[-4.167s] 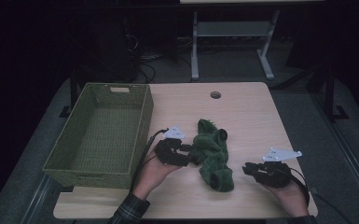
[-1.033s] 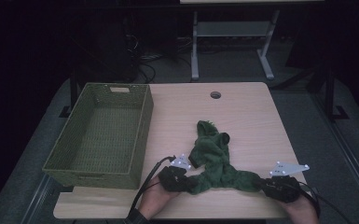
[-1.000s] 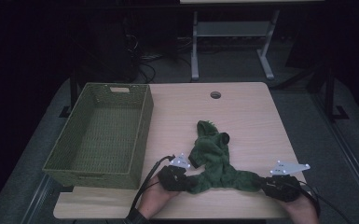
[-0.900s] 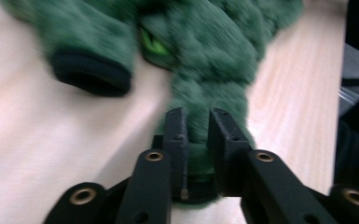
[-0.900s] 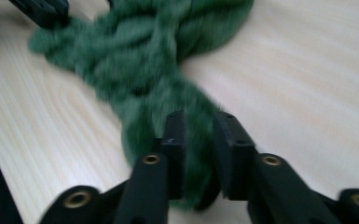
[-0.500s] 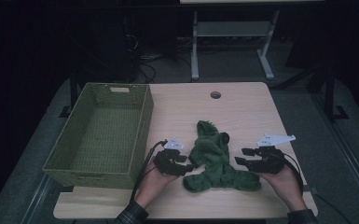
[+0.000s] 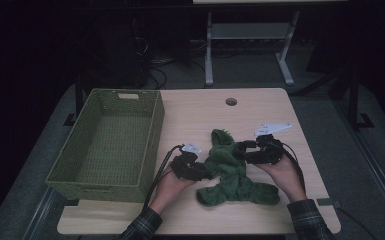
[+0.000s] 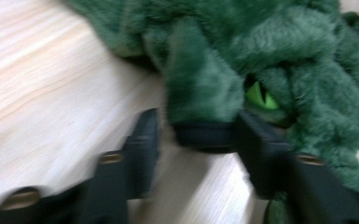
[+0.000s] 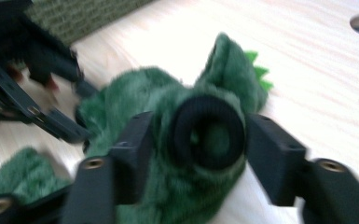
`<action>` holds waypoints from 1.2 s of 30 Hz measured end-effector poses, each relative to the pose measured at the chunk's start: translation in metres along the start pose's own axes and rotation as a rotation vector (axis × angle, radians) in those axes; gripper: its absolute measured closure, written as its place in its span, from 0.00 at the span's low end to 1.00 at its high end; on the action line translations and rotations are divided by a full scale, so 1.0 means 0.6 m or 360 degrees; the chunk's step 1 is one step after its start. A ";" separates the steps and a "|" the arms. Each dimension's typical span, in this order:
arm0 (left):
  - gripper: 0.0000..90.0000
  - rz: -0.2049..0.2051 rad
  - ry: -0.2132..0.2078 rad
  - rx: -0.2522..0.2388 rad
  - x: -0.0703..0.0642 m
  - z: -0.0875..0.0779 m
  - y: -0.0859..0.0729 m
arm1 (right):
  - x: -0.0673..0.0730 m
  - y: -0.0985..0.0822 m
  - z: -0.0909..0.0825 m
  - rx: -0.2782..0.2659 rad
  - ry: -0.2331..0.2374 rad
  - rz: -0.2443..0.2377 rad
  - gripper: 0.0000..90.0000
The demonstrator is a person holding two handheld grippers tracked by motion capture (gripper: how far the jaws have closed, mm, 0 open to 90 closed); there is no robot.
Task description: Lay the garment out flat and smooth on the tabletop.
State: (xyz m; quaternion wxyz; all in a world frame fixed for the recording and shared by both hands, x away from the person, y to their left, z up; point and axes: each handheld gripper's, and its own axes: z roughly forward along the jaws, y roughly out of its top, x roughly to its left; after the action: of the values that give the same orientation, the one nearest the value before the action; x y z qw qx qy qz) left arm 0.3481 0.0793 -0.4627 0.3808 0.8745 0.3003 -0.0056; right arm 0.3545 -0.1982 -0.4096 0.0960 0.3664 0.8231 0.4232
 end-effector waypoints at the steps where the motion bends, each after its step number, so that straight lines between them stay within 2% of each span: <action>1: 0.75 0.0004 -0.0001 -0.0005 0.000 0.000 0.002 | -0.002 0.001 0.004 0.0014 0.0010 -0.0012 0.65; 3: 0.88 0.0005 0.0015 -0.0025 0.005 -0.007 0.008 | -0.004 0.001 0.005 0.0021 -0.0013 -0.0039 0.79; 5: 0.89 0.0011 0.0058 -0.0048 0.007 -0.018 0.017 | -0.004 -0.002 -0.005 0.0002 -0.0022 -0.0045 0.85; 8: 0.90 0.0023 0.0125 -0.0126 0.008 -0.046 0.032 | -0.008 -0.011 -0.038 -0.0058 -0.0046 -0.0028 0.87; 11: 0.90 0.0066 0.0173 -0.0199 0.003 -0.070 0.050 | -0.014 -0.028 -0.070 -0.0086 -0.0046 -0.0012 0.88; 12: 0.90 0.0097 0.0185 -0.0197 0.000 -0.073 0.056 | -0.016 -0.036 -0.076 -0.0087 -0.0033 0.0005 0.89; 13: 0.90 0.0108 0.0190 -0.0186 -0.004 -0.072 0.061 | -0.018 -0.046 -0.078 -0.0073 -0.0016 0.0022 0.89; 16: 0.90 0.0156 0.0188 -0.0088 -0.012 -0.047 0.063 | -0.023 -0.078 -0.067 0.0018 -0.0014 0.0075 0.89; 21: 0.90 0.0153 0.0122 0.0011 -0.017 -0.001 0.047 | -0.031 -0.119 -0.055 0.0142 -0.0042 0.0111 0.89; 23: 0.90 0.0164 0.0101 0.0061 -0.020 0.012 0.042 | -0.035 -0.132 -0.054 0.0165 -0.0044 0.0135 0.89; 25: 0.90 0.0161 0.0091 0.0080 -0.024 0.023 0.037 | -0.037 -0.142 -0.051 0.0201 -0.0043 0.0146 0.89; 27: 0.89 0.0170 0.0083 0.0103 -0.024 0.029 0.034 | -0.036 -0.148 -0.051 0.0194 -0.0031 0.0159 0.89; 29: 0.86 0.0167 0.0078 0.0104 -0.024 0.028 0.034 | -0.035 -0.148 -0.051 0.0200 -0.0038 0.0152 0.86; 30: 0.82 0.0159 0.0091 0.0091 -0.026 0.026 0.035 | -0.034 -0.147 -0.052 0.0204 -0.0038 0.0139 0.82; 32: 0.70 0.0160 0.0087 0.0073 -0.024 0.011 0.039 | -0.031 -0.145 -0.056 0.0196 -0.0041 0.0123 0.71; 36: 0.60 0.0151 0.0094 0.0024 -0.020 -0.017 0.049 | -0.026 -0.130 -0.072 0.0149 -0.0084 0.0087 0.59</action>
State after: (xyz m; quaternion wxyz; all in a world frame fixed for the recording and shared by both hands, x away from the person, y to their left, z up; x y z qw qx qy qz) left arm 0.3517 0.0642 -0.4328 0.3651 0.8904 0.2695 0.0360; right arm 0.3044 -0.2650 -0.4450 0.0890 0.4038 0.8289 0.3768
